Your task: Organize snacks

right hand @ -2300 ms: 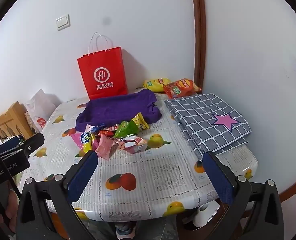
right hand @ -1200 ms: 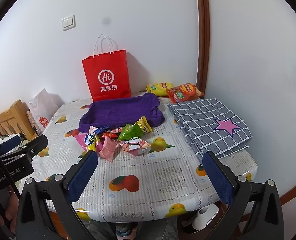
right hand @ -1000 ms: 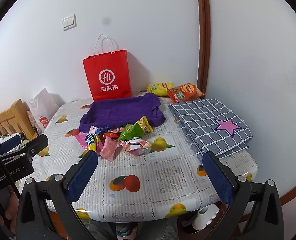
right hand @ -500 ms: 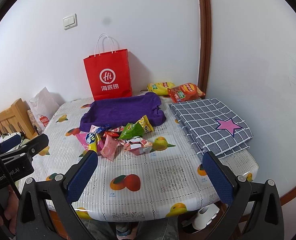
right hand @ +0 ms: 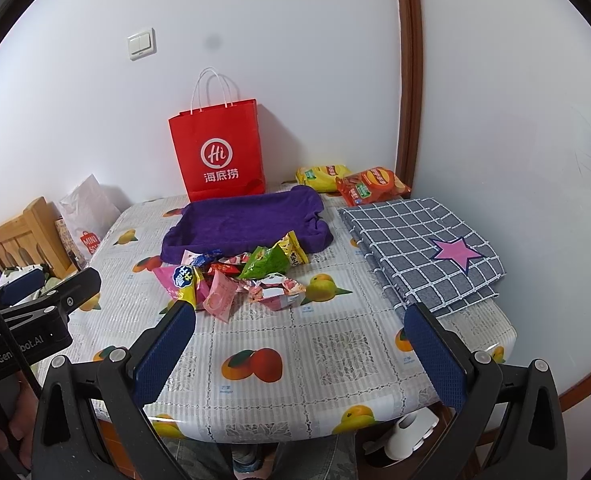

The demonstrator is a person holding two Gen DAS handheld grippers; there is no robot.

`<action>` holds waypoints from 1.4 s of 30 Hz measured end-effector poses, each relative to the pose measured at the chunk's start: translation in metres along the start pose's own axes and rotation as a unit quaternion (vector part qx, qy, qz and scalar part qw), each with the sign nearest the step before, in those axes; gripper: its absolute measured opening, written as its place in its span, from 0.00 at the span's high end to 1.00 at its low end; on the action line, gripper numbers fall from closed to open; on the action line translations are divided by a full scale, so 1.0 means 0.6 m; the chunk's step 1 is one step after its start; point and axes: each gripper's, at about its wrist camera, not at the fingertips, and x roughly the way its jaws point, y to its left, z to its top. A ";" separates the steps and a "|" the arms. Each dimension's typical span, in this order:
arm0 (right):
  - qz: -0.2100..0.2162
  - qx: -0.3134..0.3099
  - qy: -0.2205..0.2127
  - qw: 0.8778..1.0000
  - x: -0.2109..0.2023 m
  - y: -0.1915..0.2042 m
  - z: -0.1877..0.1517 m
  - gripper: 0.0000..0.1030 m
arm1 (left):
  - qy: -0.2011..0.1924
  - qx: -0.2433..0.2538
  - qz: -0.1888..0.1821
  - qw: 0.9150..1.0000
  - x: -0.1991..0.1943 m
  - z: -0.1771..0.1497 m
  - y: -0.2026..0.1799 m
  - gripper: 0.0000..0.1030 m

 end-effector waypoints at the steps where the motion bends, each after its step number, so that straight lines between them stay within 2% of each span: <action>1: 0.000 -0.001 0.000 1.000 0.000 0.000 -0.001 0.00 | 0.000 0.000 0.000 1.000 0.000 0.000 0.000 0.00; 27: 0.005 -0.014 -0.004 1.000 0.007 0.021 0.001 0.00 | 0.007 0.002 -0.004 1.000 0.013 -0.011 -0.001 0.00; 35: 0.000 -0.017 0.008 1.000 0.058 0.016 0.008 0.00 | 0.019 0.010 0.000 1.000 0.054 0.001 0.011 0.00; 42: -0.013 -0.012 0.050 0.999 0.150 -0.017 -0.002 0.00 | 0.059 0.001 0.016 0.998 0.137 -0.004 0.037 0.00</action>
